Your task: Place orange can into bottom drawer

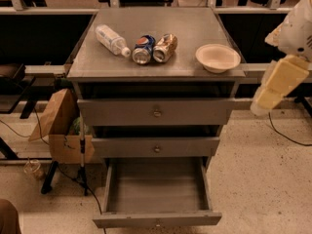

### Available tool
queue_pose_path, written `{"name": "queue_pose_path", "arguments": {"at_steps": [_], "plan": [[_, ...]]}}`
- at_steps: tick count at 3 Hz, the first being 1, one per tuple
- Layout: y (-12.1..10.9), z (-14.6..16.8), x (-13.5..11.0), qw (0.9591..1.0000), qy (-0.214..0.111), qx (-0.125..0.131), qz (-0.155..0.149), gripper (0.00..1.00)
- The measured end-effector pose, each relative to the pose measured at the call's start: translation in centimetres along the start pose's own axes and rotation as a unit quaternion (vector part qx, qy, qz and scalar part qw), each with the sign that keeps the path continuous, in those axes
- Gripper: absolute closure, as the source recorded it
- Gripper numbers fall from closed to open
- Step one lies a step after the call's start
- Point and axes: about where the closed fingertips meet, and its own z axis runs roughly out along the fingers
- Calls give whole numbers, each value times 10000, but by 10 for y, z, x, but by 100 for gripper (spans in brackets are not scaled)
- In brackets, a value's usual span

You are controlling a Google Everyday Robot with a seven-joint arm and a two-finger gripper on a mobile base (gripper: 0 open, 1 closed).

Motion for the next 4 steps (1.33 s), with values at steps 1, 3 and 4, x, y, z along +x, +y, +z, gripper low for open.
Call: {"name": "queue_pose_path", "arguments": {"at_steps": [1, 3, 4], "plan": [[-45, 13, -33, 9980, -257, 166, 552, 0], [-93, 26, -91, 9865, -782, 256, 1419, 0], [-93, 26, -91, 9865, -782, 256, 1419, 0]]}}
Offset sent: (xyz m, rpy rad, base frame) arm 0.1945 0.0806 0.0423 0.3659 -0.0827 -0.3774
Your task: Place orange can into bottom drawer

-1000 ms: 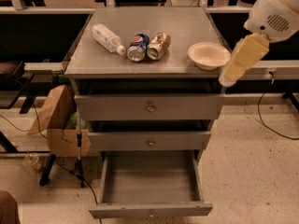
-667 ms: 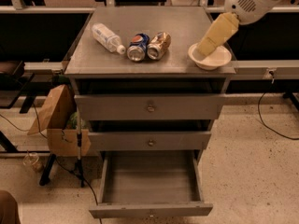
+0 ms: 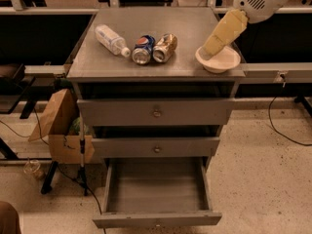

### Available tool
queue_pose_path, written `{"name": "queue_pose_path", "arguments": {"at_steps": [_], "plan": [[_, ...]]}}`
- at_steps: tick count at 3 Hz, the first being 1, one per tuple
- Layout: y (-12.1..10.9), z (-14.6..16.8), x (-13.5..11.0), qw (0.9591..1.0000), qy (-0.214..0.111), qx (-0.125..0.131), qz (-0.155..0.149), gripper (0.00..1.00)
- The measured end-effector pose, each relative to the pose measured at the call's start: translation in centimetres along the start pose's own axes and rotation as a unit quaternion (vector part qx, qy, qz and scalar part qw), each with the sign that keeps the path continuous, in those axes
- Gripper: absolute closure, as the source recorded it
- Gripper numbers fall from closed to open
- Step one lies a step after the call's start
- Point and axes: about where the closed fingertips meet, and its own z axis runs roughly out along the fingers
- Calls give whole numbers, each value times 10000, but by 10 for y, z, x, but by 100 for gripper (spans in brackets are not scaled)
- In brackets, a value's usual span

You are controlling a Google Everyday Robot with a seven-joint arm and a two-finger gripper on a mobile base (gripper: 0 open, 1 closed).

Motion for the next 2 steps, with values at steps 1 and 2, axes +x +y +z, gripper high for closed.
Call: {"name": "queue_pose_path", "arguments": {"at_steps": [1, 2], "plan": [[3, 8, -9, 9996, -257, 20, -90, 0], [2, 32, -37, 9968, -747, 41, -263, 0]]}}
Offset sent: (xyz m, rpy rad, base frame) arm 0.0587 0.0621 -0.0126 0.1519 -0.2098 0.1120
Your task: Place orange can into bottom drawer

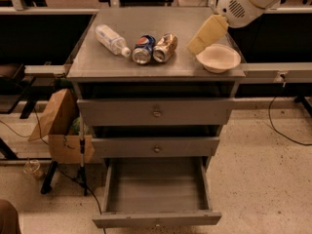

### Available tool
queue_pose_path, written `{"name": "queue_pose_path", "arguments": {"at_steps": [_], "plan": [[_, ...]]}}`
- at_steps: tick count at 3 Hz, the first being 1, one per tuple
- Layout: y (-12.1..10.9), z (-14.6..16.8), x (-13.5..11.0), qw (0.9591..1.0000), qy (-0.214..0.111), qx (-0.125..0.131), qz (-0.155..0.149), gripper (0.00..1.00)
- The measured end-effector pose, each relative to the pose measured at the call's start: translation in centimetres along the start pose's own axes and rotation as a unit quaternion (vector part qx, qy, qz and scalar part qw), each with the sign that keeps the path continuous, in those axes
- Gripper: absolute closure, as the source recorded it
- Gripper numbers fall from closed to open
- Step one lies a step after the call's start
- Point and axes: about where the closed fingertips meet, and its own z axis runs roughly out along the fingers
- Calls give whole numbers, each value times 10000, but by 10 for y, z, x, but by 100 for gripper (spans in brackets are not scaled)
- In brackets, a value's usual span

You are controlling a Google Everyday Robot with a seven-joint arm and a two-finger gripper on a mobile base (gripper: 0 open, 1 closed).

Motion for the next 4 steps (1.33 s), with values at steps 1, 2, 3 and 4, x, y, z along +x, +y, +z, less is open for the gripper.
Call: {"name": "queue_pose_path", "arguments": {"at_steps": [1, 2, 3, 4], "plan": [[-1, 66, -50, 9978, -480, -223, -397, 0], [-13, 126, -82, 9958, -530, -382, -641, 0], [-19, 136, -82, 9956, -536, -370, -680, 0], [-44, 161, -74, 9967, -486, -266, -594, 0]]}}
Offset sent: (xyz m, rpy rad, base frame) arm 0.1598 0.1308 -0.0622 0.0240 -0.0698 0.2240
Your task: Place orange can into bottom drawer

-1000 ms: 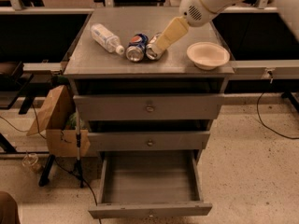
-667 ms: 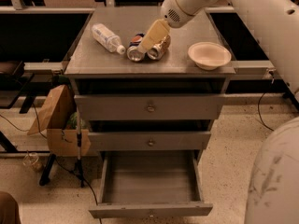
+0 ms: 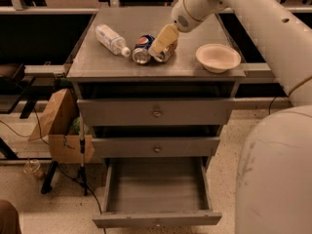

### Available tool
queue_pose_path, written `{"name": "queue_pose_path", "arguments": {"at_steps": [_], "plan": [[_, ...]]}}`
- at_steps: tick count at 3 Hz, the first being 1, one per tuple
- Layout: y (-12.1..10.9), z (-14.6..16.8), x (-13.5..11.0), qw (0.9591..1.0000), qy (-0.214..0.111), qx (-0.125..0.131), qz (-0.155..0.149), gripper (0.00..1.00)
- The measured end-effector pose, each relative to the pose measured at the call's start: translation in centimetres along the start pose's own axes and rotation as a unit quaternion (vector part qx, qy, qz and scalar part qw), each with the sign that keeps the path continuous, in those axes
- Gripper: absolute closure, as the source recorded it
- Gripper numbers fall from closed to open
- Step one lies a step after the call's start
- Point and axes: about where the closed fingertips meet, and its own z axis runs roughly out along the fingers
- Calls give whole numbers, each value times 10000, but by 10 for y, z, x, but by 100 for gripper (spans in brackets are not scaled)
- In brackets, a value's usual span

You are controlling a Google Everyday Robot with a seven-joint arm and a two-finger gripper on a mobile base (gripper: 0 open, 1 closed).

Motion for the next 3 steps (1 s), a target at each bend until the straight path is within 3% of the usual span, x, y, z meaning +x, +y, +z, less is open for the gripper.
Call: {"name": "queue_pose_path", "arguments": {"at_steps": [1, 2, 3], "plan": [[-34, 18, 16, 9995, -21, 236, 194, 0], [-59, 39, 30, 9989, -94, 295, 352, 0], [-68, 57, 38, 9987, -161, 194, 445, 0]]}}
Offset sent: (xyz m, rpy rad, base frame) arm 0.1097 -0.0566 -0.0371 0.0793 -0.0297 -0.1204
